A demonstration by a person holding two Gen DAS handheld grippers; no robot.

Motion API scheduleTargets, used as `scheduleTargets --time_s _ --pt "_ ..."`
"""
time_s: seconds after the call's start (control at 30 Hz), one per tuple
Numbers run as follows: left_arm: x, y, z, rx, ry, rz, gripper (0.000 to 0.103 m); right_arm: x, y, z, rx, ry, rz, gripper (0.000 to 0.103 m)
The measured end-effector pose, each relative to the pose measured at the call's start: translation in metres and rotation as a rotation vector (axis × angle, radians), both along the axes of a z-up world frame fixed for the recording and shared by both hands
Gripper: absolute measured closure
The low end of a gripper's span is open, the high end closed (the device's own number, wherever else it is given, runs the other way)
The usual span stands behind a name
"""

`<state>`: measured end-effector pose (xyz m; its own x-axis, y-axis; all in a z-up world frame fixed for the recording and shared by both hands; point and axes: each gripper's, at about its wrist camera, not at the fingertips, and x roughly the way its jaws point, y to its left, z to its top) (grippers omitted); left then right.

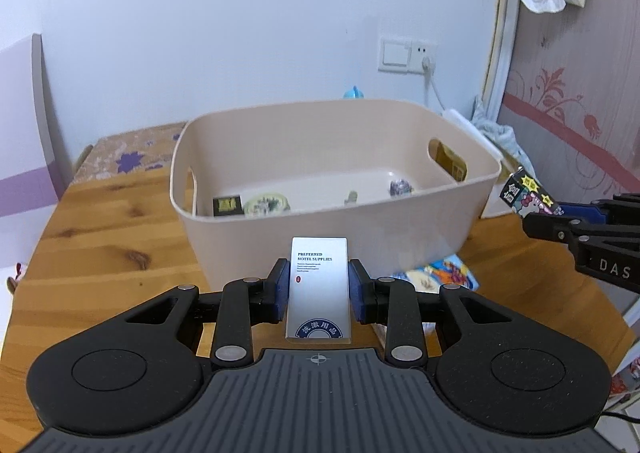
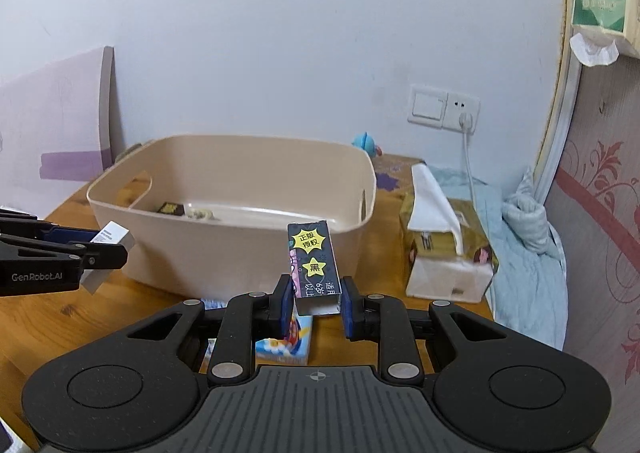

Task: Organize objects
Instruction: 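Lift both boxes and carry them over the basket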

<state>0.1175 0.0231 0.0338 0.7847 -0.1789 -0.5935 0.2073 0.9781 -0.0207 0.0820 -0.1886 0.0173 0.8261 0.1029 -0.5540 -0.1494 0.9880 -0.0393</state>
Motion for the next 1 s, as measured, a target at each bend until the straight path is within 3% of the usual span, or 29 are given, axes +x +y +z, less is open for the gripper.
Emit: scheduleTargets --time_s 0.4,0.7,1.0 --pt "0.016 0.001 0.031 -0.024 -0.064 -0.012 0.072 0.015 0.008 0.026 -0.014 -0.075 0.018 0.079" --pt "0.045 -0.007 0.043 0.024 -0.093 0.003 0.072 0.042 0.004 0.037 0.011 -0.09 0.036 0.079" --pt "0.082 -0.017 0.037 0.03 -0.048 0.014 0.072 0.074 0.013 0.033 0.002 -0.049 0.083 0.079"
